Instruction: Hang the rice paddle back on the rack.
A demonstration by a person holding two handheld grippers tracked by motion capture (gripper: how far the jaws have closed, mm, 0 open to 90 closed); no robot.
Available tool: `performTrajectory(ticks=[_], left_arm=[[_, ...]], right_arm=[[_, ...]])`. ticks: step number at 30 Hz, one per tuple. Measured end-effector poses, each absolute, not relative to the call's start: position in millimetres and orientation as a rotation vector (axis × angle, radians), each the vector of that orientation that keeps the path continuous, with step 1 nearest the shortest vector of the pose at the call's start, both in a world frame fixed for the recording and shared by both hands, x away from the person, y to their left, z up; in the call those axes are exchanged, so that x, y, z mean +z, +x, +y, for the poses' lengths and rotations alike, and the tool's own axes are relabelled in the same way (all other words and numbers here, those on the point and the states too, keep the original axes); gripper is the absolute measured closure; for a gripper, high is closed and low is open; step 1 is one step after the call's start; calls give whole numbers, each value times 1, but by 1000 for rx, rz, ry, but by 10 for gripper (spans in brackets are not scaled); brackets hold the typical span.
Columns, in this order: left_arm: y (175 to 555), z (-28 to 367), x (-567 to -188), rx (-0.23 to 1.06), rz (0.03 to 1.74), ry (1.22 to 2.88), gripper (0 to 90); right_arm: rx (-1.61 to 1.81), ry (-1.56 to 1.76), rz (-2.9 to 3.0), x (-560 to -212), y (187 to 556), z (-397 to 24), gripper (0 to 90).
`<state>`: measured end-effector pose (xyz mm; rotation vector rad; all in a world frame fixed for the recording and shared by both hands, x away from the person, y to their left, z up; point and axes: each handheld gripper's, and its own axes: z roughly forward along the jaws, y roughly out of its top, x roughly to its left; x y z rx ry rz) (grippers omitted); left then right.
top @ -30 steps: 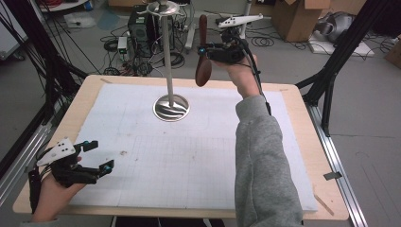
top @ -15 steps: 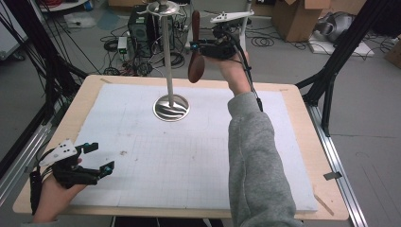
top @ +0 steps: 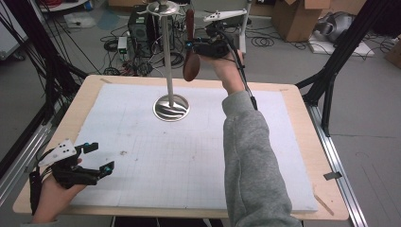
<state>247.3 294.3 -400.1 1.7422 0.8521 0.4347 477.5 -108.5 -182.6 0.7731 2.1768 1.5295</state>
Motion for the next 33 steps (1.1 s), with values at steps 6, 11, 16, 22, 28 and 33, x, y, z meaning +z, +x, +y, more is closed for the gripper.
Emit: performTrajectory(ticks=[6, 11, 16, 22, 28, 33], left_arm=[[247, 295, -401, 429, 851, 1749, 17], [246, 296, -400, 430, 855, 1744, 17], [245, 297, -400, 432, 855, 1742, 17], [245, 296, -401, 430, 858, 1747, 17], [245, 297, -401, 429, 857, 1747, 17], [245, 297, -402, 429, 861, 1747, 17]], right_arm=[[1524, 787, 2171, -182, 482, -104, 776], [1523, 777, 2167, -180, 482, -100, 776], [1506, 788, 2162, -180, 482, -100, 776], [1502, 799, 2164, -181, 483, -100, 775], [1499, 806, 2162, -183, 485, -100, 776], [1498, 808, 2165, -184, 486, -98, 776]])
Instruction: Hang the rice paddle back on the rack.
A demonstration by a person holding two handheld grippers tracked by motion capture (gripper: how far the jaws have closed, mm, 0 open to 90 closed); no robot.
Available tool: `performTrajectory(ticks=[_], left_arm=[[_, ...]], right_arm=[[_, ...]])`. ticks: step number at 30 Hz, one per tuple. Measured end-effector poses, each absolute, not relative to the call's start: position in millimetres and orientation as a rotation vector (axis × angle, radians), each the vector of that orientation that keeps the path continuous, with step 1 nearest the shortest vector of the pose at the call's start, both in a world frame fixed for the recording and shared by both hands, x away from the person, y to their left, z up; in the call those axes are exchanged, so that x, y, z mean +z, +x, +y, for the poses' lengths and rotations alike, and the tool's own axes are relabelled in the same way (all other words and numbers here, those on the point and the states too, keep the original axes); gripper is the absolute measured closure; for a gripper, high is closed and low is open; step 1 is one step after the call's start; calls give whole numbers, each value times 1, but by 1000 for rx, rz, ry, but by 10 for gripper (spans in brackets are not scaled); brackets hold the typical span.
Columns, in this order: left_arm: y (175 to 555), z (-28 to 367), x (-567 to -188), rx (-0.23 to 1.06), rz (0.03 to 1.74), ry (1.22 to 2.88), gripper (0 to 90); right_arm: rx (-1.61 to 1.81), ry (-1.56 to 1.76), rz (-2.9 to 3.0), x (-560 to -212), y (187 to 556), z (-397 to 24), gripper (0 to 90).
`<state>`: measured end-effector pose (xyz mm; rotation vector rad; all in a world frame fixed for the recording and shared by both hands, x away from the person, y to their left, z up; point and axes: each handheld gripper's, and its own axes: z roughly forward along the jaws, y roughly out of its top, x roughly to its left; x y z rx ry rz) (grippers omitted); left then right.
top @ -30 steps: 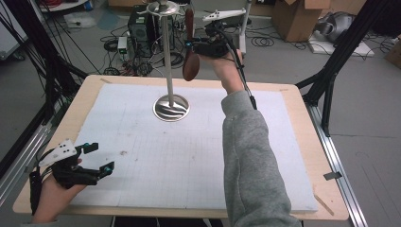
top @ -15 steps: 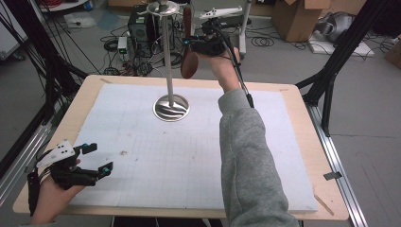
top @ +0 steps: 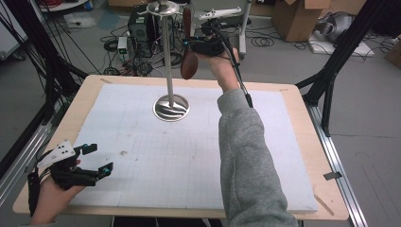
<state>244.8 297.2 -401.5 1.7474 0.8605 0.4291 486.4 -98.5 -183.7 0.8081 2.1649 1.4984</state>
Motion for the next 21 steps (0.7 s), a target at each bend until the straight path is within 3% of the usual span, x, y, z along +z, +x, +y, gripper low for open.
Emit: performTrajectory(ticks=[21], left_arm=[[244, 298, -403, 429, 867, 1748, 17]], right_arm=[[1508, 805, 2173, -186, 490, -91, 775]])
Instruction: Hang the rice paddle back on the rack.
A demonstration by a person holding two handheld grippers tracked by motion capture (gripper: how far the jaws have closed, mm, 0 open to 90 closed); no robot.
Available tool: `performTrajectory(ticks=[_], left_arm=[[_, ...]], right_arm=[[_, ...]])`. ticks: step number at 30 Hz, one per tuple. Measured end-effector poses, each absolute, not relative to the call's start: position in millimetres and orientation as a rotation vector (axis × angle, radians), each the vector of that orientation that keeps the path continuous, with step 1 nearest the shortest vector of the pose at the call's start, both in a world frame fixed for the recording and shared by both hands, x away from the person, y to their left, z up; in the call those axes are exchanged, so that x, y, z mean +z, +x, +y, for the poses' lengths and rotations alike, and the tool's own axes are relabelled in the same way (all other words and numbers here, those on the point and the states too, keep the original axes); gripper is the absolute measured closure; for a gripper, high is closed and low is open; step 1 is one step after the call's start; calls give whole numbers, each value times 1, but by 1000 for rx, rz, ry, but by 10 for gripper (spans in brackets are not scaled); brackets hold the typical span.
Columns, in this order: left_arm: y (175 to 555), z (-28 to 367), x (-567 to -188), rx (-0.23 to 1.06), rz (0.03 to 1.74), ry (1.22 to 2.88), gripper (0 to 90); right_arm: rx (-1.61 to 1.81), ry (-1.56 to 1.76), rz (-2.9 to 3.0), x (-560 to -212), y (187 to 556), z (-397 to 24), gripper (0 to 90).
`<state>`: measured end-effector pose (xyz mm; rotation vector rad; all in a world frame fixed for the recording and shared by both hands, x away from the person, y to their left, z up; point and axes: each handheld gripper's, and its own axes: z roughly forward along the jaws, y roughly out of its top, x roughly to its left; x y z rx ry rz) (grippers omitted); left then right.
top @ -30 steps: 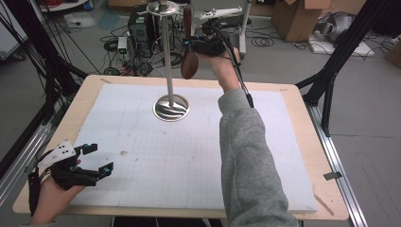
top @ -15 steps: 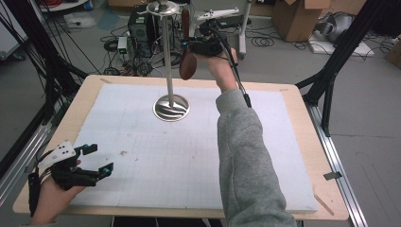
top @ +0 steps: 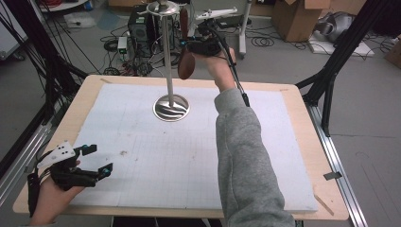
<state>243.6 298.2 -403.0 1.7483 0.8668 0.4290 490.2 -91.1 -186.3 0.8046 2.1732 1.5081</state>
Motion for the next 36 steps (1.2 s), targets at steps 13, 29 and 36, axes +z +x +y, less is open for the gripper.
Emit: performTrajectory(ticks=[13, 29, 36], left_arm=[[243, 299, -403, 428, 870, 1749, 17], [243, 300, -405, 428, 878, 1749, 17], [244, 300, -404, 422, 870, 1750, 17]], right_arm=[[1509, 823, 2169, -186, 491, -87, 775], [1524, 817, 2170, -190, 493, -83, 766], [1502, 802, 2162, -190, 489, -84, 646]])
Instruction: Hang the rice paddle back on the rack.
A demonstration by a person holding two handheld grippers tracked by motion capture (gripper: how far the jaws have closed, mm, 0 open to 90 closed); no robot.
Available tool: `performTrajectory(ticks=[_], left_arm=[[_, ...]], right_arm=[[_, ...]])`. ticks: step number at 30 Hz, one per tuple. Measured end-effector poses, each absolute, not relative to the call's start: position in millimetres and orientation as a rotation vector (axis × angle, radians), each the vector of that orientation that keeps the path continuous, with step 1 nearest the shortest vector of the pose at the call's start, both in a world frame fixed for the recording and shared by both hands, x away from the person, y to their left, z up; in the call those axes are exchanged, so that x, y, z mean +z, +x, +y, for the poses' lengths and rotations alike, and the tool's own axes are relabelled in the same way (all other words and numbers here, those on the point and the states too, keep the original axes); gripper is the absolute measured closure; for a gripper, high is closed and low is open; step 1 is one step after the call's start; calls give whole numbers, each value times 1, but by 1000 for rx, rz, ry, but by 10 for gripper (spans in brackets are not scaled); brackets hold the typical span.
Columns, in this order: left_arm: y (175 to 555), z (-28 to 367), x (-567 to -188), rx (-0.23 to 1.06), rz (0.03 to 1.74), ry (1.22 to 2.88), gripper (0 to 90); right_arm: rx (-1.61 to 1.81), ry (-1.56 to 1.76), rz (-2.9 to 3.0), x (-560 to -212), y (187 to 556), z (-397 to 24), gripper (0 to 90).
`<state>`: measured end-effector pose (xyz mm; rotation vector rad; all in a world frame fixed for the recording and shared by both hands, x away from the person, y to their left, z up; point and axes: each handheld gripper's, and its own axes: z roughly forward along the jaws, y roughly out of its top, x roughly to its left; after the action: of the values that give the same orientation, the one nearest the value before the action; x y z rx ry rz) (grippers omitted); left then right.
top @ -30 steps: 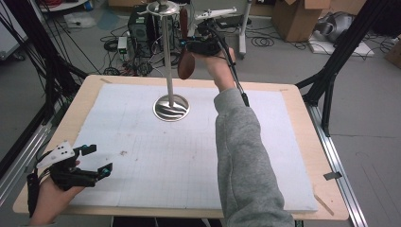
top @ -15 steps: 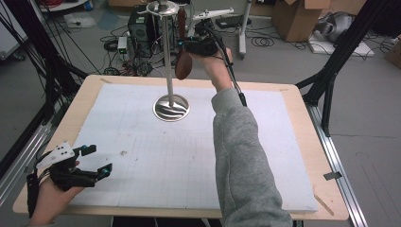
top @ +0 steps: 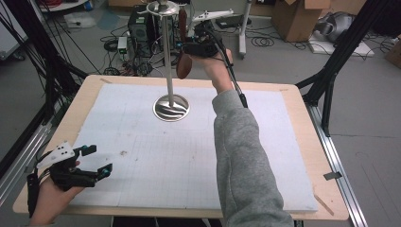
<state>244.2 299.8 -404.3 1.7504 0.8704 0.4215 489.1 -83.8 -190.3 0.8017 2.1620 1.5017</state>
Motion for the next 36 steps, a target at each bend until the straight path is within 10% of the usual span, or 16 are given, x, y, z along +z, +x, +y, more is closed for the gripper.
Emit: performTrajectory(ticks=[20, 36], left_arm=[[261, 290, -401, 406, 838, 1753, 17], [274, 279, -398, 387, 814, 1752, 17]], right_arm=[[1475, 734, 2202, -212, 470, -118, 125], [1427, 652, 2280, -225, 452, -121, 14]])
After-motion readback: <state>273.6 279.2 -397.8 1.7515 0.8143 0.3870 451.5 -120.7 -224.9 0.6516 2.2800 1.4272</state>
